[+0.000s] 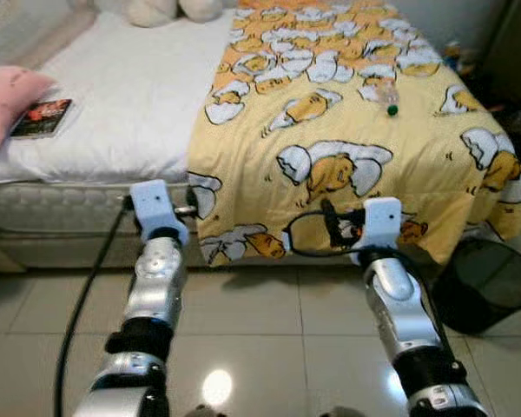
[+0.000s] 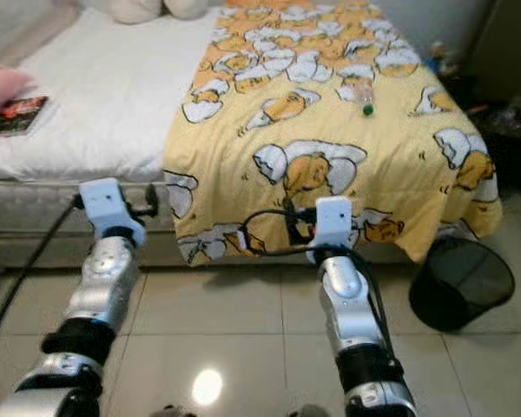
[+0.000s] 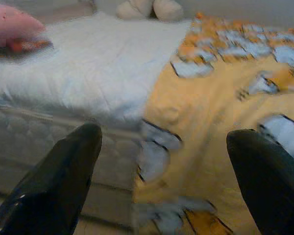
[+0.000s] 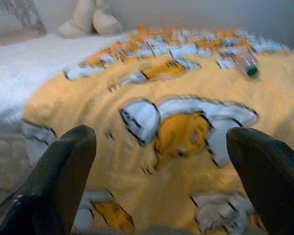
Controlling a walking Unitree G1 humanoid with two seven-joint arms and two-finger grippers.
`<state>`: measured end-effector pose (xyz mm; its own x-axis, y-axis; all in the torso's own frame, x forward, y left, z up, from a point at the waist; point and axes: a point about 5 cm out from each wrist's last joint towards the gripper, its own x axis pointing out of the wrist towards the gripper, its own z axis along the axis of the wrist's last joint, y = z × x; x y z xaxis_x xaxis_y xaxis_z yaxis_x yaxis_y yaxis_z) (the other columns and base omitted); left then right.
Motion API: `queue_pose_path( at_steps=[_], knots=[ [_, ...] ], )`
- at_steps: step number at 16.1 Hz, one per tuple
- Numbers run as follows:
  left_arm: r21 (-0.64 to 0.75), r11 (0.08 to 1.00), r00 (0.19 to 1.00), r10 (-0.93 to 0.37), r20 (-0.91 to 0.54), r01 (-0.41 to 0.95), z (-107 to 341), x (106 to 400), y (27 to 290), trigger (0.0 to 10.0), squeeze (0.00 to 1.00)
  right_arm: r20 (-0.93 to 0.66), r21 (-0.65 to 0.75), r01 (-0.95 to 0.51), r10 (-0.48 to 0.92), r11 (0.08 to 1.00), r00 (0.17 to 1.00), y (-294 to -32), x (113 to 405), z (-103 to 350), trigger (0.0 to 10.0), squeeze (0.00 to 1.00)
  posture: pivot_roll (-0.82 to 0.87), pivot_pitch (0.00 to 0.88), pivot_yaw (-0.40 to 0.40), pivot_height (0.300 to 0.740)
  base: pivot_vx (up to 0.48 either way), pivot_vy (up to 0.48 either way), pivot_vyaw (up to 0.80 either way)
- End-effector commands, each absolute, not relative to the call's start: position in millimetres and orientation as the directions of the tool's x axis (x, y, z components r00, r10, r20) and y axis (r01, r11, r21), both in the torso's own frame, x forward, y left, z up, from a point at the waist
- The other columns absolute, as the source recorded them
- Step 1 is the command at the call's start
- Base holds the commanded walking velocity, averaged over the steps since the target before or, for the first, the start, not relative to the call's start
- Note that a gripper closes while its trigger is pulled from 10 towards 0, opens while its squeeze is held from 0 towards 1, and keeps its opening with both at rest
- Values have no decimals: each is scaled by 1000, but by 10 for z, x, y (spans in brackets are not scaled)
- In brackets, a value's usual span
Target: Clean up the room
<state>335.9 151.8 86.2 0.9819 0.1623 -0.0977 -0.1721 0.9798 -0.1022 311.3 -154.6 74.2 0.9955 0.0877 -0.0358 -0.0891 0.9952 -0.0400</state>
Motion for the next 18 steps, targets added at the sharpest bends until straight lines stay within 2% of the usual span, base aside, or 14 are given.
queue_pose_path(
  at_steps=[1,7,9,12,18],
  knots=[
    [-82,984,983,151,-109,-160,850,3364,1507,10000,0,-41,-37,-86,85,996,996,-1543,3117,737,10000,0,-125,0,74,740,0,0,0],
    [-36,998,997,56,-49,-58,852,3298,1497,10000,0,-44,-30,-76,75,997,996,-1580,2972,638,10000,0,-147,0,87,740,0,0,0],
    [-96,995,999,37,3,-37,924,3295,1514,10000,0,-32,-25,-89,88,996,996,-1565,2936,624,10000,0,-151,0,86,740,0,0,0],
    [2,998,998,-56,39,56,949,3266,1464,10000,0,-35,-37,-55,54,998,998,-1642,2926,603,10000,0,-153,0,82,740,0,0,0],
    [-76,995,998,-56,42,60,976,3310,1344,10000,0,-35,-27,-66,65,997,997,-1642,2971,623,10000,0,-168,0,86,740,480,0,0]
  ],
)
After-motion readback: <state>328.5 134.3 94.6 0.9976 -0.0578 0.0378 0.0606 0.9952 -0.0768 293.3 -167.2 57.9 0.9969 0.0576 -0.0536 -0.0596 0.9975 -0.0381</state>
